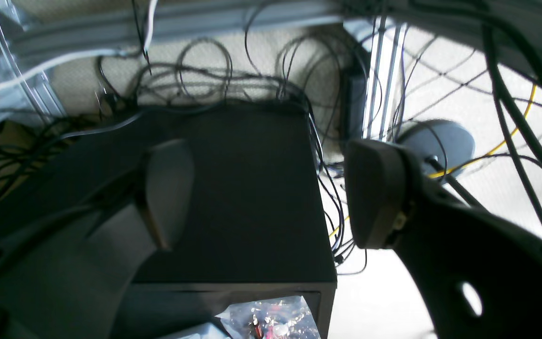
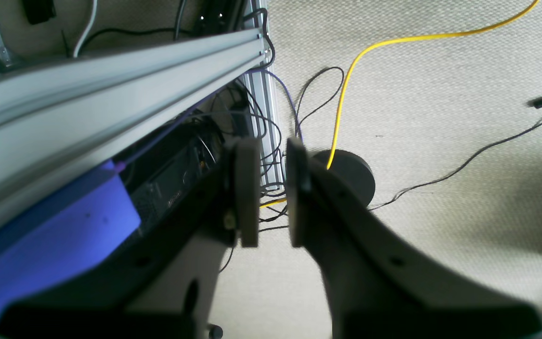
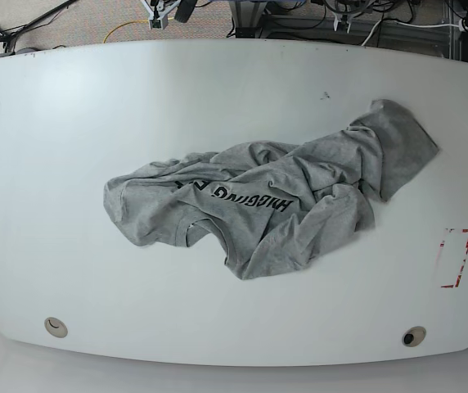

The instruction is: Fold the T-shirt properly

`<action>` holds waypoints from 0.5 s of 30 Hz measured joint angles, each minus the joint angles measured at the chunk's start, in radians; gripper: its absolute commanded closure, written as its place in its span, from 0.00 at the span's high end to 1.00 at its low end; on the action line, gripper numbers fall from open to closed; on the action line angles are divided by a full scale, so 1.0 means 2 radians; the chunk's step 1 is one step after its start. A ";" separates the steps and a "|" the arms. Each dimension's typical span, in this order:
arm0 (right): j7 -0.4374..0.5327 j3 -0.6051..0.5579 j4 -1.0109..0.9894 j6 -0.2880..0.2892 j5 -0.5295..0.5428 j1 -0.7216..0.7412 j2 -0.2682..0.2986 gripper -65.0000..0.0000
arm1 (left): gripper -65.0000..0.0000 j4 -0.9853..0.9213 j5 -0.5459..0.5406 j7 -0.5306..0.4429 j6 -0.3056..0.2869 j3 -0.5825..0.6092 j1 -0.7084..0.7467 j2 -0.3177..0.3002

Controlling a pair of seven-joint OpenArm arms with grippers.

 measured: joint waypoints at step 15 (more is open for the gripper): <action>-0.011 0.000 0.178 -0.001 0.000 -0.117 -0.020 0.13 | 0.70 0.212 0.000 -0.009 0.000 -0.001 0.142 0.000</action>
